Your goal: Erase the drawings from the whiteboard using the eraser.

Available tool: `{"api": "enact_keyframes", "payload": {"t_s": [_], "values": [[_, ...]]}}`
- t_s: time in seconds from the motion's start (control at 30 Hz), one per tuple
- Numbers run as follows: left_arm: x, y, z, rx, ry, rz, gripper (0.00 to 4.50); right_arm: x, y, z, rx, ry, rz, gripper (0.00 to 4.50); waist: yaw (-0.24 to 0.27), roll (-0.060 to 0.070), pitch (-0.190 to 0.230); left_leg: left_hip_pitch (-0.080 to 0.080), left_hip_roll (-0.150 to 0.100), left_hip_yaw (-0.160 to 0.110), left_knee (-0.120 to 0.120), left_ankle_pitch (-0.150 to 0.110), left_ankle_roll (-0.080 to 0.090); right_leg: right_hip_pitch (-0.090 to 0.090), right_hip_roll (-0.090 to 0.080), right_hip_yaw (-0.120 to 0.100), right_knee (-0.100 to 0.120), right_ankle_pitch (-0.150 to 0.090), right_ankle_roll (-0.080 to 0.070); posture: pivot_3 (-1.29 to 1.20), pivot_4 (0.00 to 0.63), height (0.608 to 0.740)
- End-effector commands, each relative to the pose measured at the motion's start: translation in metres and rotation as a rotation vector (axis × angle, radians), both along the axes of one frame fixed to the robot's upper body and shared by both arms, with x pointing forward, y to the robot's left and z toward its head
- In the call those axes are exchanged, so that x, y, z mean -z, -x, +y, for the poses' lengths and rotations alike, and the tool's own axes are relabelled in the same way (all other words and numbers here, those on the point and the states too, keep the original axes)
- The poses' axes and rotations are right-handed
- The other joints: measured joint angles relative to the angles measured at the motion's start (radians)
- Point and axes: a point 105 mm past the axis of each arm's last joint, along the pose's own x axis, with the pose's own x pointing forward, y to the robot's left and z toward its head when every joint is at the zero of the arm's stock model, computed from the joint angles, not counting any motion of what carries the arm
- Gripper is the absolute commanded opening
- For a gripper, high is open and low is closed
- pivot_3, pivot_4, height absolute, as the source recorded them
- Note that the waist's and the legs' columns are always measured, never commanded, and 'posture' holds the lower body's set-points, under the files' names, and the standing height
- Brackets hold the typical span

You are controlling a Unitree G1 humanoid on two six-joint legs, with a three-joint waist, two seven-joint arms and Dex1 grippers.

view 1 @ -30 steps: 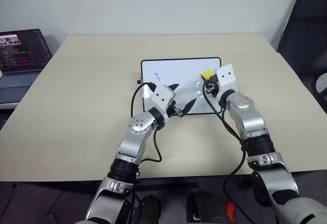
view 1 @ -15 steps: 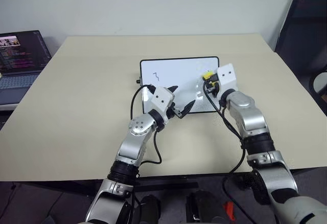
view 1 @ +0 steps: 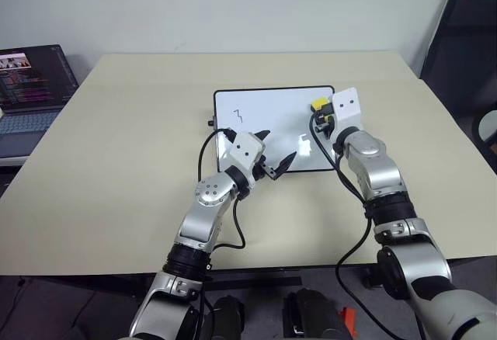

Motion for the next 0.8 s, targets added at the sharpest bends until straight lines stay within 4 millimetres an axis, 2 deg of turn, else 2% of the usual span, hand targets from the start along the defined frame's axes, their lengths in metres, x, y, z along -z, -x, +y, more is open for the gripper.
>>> {"api": "enact_keyframes", "payload": {"t_s": [0.03,0.23,0.43,0.57,0.63,0.8], "values": [[-0.013,0.004,-0.001,0.007,0.01,-0.049,4.5,0.039,0.016,-0.005,0.007,0.016,0.157,1.29,-0.001,0.0,0.0,0.0,0.0,0.0,0.0,0.0,0.0,0.0,0.0,0.0,0.0,0.0,0.0,0.0,0.15,0.74],[-0.011,0.004,-0.001,0.009,0.009,-0.046,4.5,0.043,0.03,-0.006,0.005,-0.003,0.17,1.29,-0.001,0.0,0.0,0.0,0.0,0.0,0.001,0.0,0.0,0.0,0.0,0.0,0.0,0.0,0.0,0.0,0.15,0.74],[-0.012,0.002,0.0,0.011,0.005,-0.046,4.5,0.005,0.033,0.006,-0.085,-0.099,0.006,1.29,-0.002,0.0,0.0,0.0,0.0,0.001,0.0,0.0,0.0,-0.001,0.0,0.0,-0.001,0.0,0.0,0.0,0.15,0.74],[-0.009,0.003,0.004,-0.009,0.002,-0.041,4.5,-0.013,0.049,0.011,-0.185,-0.065,-0.125,1.29,0.0,0.0,0.0,-0.004,0.0,0.0,-0.003,0.0,0.0,-0.004,0.0,0.0,-0.001,0.0,0.0,0.0,0.15,0.74],[-0.008,0.002,0.007,-0.032,0.003,-0.044,4.5,-0.012,0.058,0.011,-0.226,-0.026,-0.16,1.29,0.001,0.0,0.001,-0.007,0.0,0.0,-0.004,-0.001,-0.001,-0.007,0.0,0.0,-0.002,0.0,0.0,0.0,0.15,0.74],[-0.007,0.004,0.008,-0.037,0.007,-0.044,4.5,0.004,0.068,0.0,-0.218,-0.006,-0.125,1.29,0.003,0.0,0.001,-0.009,0.0,0.0,-0.003,-0.001,-0.002,-0.008,-0.001,0.0,-0.003,-0.001,0.001,0.0,0.15,0.74]]}}
